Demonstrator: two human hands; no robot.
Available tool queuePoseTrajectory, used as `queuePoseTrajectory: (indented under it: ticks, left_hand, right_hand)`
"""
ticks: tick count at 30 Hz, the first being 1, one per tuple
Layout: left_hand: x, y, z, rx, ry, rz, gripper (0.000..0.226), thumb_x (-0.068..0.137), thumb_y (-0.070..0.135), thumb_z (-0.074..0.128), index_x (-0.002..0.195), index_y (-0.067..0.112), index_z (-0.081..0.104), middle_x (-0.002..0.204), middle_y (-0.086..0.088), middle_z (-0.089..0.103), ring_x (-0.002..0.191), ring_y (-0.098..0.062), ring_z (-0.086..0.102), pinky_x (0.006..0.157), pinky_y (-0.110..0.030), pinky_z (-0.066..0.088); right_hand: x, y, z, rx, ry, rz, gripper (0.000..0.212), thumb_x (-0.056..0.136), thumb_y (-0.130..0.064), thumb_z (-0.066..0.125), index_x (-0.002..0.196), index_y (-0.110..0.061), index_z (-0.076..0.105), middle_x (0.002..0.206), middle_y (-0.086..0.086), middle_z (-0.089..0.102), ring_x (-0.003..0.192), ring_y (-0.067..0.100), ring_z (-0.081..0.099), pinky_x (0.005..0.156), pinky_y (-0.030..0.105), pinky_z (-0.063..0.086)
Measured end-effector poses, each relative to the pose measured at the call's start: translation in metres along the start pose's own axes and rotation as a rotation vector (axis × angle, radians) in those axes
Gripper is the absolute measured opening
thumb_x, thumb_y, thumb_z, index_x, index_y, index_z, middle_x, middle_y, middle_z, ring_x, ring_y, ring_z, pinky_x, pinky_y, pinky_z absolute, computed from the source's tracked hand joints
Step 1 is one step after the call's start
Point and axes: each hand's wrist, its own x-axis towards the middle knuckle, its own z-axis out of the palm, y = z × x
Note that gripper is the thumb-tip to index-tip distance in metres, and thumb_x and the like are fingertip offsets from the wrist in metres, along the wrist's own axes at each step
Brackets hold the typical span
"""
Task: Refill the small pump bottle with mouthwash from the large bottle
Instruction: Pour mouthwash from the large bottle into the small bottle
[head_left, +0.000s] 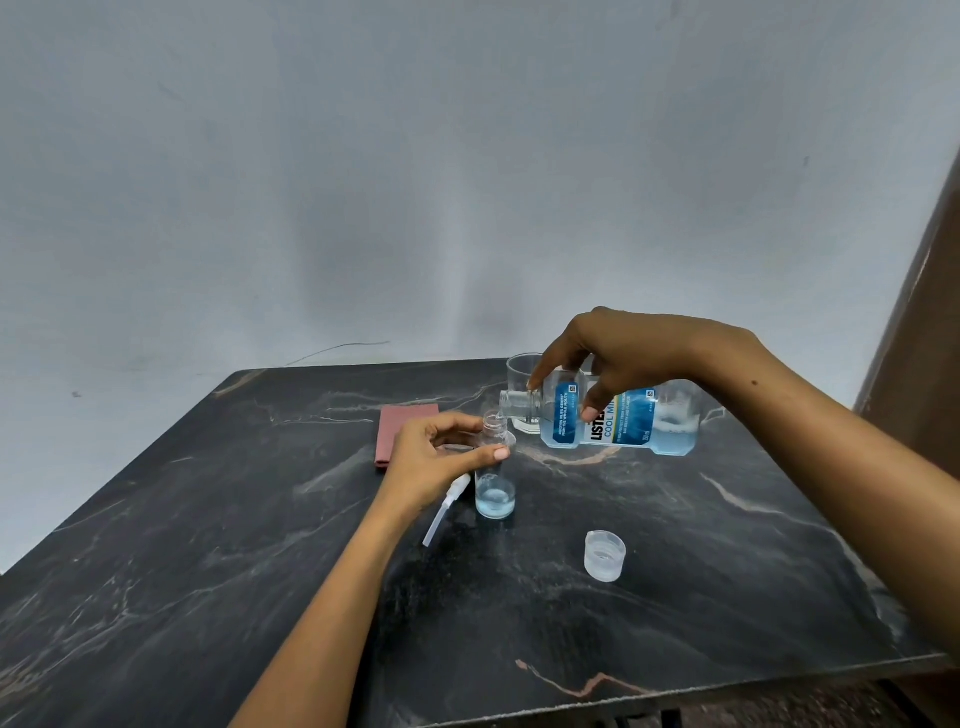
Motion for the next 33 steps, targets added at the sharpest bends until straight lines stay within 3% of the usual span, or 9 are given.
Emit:
queuePoseTrajectory:
  ticks: [6,14,22,33]
  left_hand:
    - [0.0,-0.001,0.0,-0.01,-0.002,-0.001,0.045,0.048,0.038,0.086,0.088,0.02,0.073,0.079,0.01,0.075,0.077,0.0,0.069,0.067,-0.009,0.05]
    - [0.0,-0.002,0.0,0.014,-0.008,0.005,0.053,0.051,0.039,0.085,0.095,0.012,0.074,0.089,0.001,0.076,0.083,-0.007,0.071,0.069,-0.012,0.051]
    - [0.0,-0.001,0.001,0.006,-0.002,-0.001,0.047,0.052,0.033,0.085,0.092,0.011,0.075,0.087,0.001,0.075,0.078,-0.002,0.069,0.067,-0.008,0.048]
    - [-0.001,0.001,0.001,0.001,0.005,0.013,0.04,0.051,0.031,0.085,0.088,0.016,0.074,0.08,0.006,0.074,0.073,0.002,0.068,0.066,-0.009,0.049]
  right_hand:
    - [0.0,-0.002,0.0,0.001,-0.003,0.017,0.056,0.072,-0.013,0.08,0.121,-0.033,0.063,0.117,-0.006,0.068,0.095,0.005,0.059,0.089,0.036,0.055]
    - [-0.002,-0.005,-0.002,0.0,-0.005,0.029,0.058,0.071,-0.01,0.08,0.123,-0.031,0.063,0.117,-0.003,0.069,0.094,0.006,0.059,0.088,0.038,0.056]
    - [-0.003,-0.009,-0.005,-0.001,-0.016,0.031,0.058,0.071,-0.008,0.08,0.123,-0.029,0.063,0.116,-0.005,0.07,0.092,0.007,0.06,0.082,0.031,0.056]
    - [-0.001,-0.011,-0.006,-0.027,-0.024,0.039,0.058,0.072,-0.009,0.079,0.123,-0.029,0.063,0.118,-0.001,0.069,0.103,0.014,0.063,0.086,0.032,0.055]
